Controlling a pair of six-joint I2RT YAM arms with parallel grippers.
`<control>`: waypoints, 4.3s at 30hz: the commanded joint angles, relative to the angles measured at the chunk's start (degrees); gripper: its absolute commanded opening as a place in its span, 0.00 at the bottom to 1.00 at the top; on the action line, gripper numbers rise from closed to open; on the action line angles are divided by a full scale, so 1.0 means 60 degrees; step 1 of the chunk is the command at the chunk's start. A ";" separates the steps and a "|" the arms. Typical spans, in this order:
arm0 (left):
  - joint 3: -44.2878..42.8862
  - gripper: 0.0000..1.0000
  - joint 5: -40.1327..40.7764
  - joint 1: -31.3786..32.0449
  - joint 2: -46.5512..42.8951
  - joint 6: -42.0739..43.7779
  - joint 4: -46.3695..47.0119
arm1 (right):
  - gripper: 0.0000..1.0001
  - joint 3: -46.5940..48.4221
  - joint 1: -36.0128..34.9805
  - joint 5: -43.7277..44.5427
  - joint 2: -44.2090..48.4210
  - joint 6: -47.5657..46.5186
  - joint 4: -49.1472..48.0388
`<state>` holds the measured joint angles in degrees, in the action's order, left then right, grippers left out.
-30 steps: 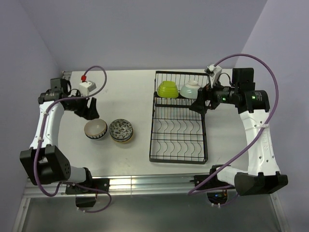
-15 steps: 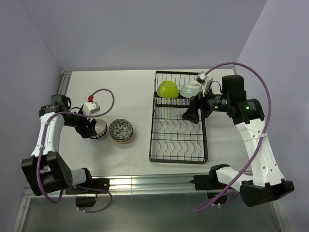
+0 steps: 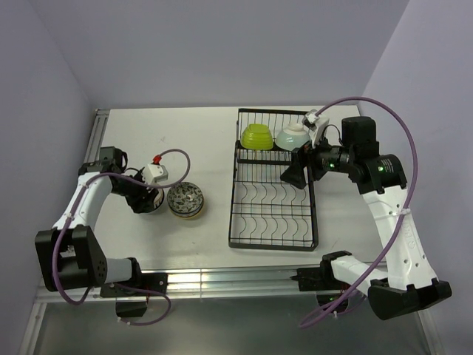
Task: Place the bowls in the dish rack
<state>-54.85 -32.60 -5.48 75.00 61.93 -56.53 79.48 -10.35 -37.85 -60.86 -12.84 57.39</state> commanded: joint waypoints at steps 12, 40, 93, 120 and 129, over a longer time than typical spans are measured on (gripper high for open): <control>0.0338 0.46 0.0394 0.0370 0.0449 -0.0024 0.0472 | 1.00 0.0127 0.0070 0.0155 0.0183 0.0016 -0.0365; -0.3383 0.00 -0.3720 0.0619 -0.0268 -0.3523 -0.0627 | 1.00 0.0683 0.1021 -0.0855 -0.0286 0.0632 -0.0937; 0.4161 0.00 0.1932 0.8764 -0.0153 -2.3227 1.7726 | 1.00 0.0186 0.3219 -0.2086 -0.0257 0.0309 -0.0541; 0.3224 0.00 0.2372 0.8603 0.1811 -2.3037 1.8927 | 0.98 -0.0181 0.3219 -0.2086 -0.0037 -0.0072 -0.0204; 0.3282 0.00 0.1581 0.8237 0.2484 -2.3124 2.0246 | 0.97 0.0112 0.3204 -0.1954 -0.0140 -0.0160 0.0118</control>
<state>-32.75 -20.62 44.80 89.14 -77.01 54.19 78.32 8.43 -49.34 -62.37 -12.99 57.23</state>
